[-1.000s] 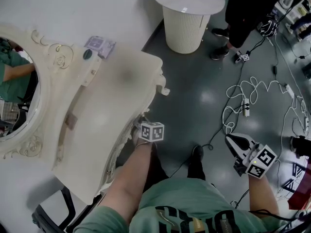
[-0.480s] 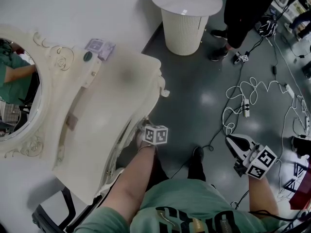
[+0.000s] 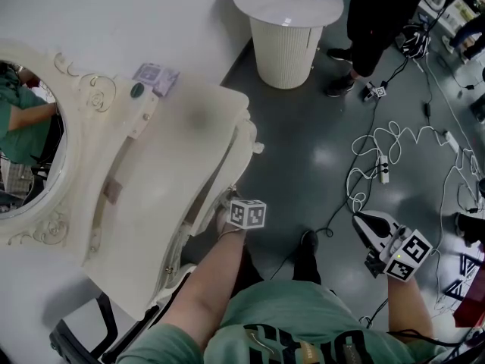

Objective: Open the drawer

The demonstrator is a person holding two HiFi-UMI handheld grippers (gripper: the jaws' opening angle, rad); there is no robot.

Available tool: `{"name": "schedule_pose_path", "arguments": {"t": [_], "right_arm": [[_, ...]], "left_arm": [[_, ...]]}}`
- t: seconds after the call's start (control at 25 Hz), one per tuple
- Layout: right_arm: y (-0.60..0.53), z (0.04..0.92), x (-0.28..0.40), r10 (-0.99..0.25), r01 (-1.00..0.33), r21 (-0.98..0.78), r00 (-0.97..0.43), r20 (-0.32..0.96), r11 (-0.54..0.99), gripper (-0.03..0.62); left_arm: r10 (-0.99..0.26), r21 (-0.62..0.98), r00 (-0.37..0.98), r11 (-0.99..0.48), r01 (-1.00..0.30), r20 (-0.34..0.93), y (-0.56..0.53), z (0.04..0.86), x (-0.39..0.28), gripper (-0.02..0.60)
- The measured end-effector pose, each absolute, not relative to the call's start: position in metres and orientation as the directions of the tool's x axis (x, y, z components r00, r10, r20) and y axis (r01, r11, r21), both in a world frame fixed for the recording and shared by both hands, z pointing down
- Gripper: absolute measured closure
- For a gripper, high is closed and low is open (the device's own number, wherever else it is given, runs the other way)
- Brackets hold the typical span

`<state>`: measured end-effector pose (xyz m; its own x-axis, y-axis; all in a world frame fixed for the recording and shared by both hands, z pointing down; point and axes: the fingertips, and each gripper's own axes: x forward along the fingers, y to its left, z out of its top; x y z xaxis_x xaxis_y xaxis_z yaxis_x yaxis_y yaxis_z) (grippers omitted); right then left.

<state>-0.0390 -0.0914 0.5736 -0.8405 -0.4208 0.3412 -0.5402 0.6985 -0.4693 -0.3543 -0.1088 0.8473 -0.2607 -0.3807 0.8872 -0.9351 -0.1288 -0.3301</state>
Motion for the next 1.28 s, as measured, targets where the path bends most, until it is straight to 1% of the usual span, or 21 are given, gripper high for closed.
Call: {"name": "schedule_pose_path", "arguments": {"t": [1.28], "right_arm": [[-0.086, 0.565, -0.011, -0.467, -0.56, -0.469, -0.828, 0.309, 0.683, 0.588]], "left_arm": [[-0.371, -0.321, -0.224, -0.225, -0.92, 0.901, -0.084, 0.847, -0.301, 0.549]]}}
